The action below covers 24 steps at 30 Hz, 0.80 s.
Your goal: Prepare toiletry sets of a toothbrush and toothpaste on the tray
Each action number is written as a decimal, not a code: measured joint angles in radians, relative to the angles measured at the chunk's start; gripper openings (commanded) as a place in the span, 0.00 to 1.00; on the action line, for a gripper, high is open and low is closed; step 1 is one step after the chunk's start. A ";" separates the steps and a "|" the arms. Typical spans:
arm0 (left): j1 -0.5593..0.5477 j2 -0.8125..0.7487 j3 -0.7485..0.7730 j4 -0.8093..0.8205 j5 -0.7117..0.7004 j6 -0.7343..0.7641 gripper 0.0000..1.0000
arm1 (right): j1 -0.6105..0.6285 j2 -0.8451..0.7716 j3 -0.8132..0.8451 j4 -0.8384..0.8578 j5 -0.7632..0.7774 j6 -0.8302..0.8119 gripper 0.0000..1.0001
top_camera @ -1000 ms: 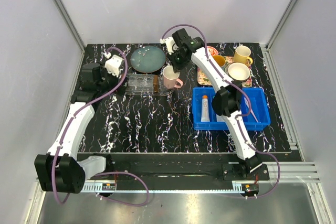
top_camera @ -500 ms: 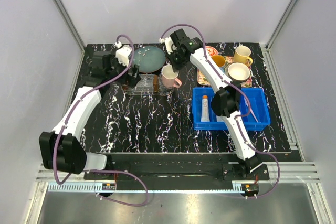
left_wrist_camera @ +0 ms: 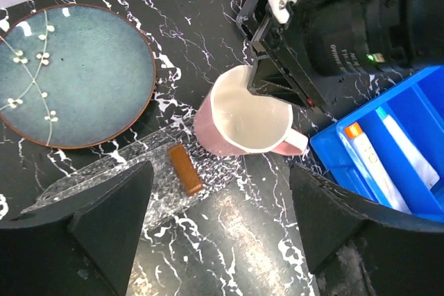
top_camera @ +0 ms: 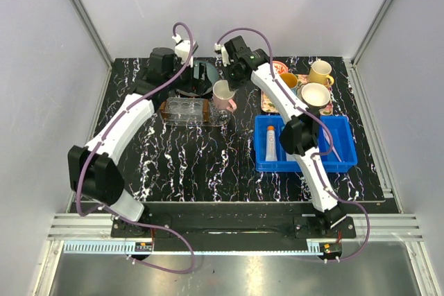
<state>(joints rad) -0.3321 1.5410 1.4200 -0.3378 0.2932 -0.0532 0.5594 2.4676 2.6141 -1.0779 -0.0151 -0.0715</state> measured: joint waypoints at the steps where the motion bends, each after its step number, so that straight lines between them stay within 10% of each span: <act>1: -0.007 0.016 0.014 0.000 -0.009 -0.021 0.81 | 0.000 -0.007 -0.001 0.006 0.000 0.010 0.00; 24: -0.074 0.213 0.174 -0.023 -0.153 -0.149 0.66 | 0.004 -0.103 -0.092 0.063 0.033 0.097 0.00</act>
<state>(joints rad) -0.4065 1.7538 1.5936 -0.3611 0.1406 -0.2020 0.5632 2.3650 2.5225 -1.0149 0.0177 0.0250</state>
